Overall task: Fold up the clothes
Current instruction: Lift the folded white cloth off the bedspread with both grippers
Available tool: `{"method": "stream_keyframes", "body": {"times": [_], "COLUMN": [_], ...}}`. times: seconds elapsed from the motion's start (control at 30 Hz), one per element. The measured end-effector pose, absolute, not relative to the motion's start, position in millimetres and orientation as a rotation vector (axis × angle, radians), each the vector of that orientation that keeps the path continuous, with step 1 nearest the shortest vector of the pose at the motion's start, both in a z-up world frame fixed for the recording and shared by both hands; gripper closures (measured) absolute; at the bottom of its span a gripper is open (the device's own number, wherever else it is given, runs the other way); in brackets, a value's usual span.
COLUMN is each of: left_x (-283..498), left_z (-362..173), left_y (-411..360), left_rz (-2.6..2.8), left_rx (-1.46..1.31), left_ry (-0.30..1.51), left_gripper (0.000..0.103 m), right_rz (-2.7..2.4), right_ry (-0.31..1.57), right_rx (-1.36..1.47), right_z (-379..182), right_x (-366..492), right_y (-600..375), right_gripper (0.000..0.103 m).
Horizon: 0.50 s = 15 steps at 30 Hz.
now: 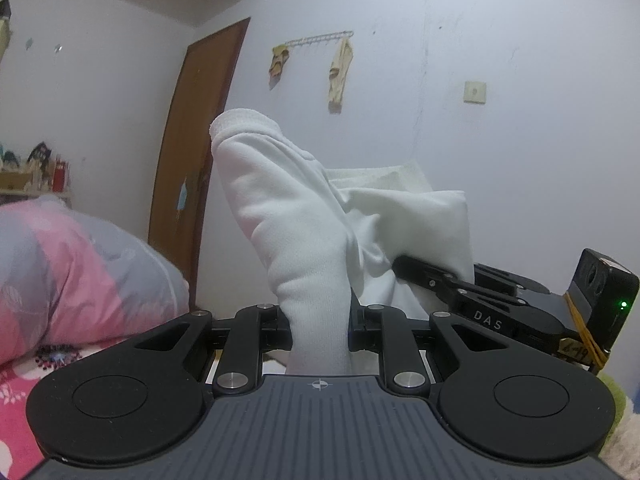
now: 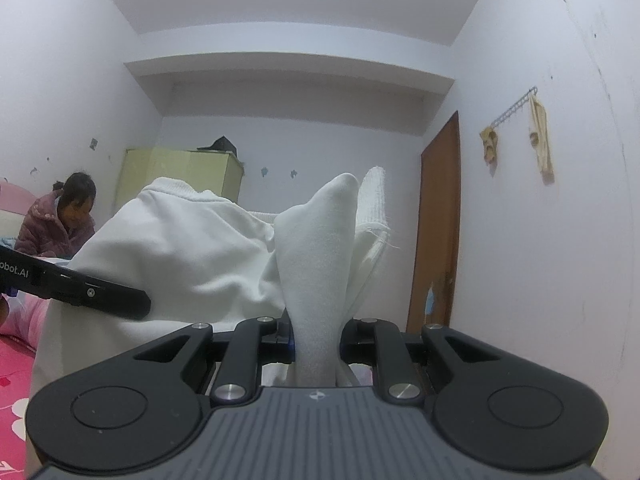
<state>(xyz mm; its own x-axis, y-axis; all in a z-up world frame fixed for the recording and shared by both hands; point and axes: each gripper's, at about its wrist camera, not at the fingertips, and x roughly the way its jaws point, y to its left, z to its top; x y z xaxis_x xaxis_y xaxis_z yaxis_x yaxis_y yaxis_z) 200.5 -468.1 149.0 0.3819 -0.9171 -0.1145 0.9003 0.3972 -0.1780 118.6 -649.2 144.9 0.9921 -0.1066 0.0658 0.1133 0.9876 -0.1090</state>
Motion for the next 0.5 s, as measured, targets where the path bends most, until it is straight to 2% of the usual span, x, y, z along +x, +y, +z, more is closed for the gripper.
{"method": "stream_keyframes", "body": {"times": [0.5], "left_x": [276], "left_z": [104], "left_y": [-494], "left_rz": [-1.059], "left_rx": [-0.064], "left_ry": [0.355], "left_gripper": [0.083], "right_rz": [-0.098], "right_ry": [0.125], "right_rx": [-0.077], "right_z": [111], "right_x": [200], "right_y": [-658], "right_gripper": [0.084]}}
